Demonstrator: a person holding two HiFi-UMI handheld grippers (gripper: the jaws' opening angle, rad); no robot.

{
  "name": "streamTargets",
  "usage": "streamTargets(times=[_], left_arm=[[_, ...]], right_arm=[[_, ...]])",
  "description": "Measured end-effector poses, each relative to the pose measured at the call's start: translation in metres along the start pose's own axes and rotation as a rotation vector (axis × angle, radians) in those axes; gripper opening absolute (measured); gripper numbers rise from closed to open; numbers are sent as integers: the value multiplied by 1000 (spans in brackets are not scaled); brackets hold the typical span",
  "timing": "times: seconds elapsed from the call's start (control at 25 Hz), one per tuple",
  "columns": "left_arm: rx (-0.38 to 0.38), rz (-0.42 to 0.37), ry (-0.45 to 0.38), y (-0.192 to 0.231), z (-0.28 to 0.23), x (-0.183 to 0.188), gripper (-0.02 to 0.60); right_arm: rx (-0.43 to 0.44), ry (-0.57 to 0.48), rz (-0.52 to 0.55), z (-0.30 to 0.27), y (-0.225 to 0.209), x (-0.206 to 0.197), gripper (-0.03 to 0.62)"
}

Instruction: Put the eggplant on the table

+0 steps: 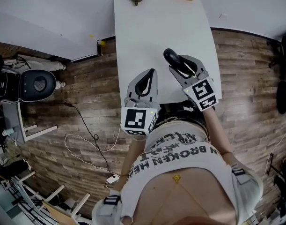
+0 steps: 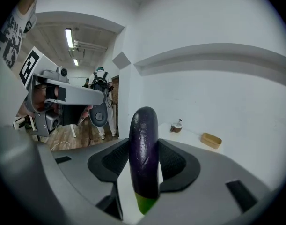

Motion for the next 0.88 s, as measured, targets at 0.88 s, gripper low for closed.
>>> streamTargets(times=[0.88], left_arm=[[90, 23, 32, 29, 19, -9, -2]], right_arm=[[104, 207, -20, -46, 12, -70, 192]])
Point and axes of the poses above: the fingertips, and each gripper's own axes: z backward along the fingers, y to its left, x out of its top, the point moved 6 cm from there along z, backward along the fingers, and after that the axes turned 12 degrees about -y, right-handed, at the moved point
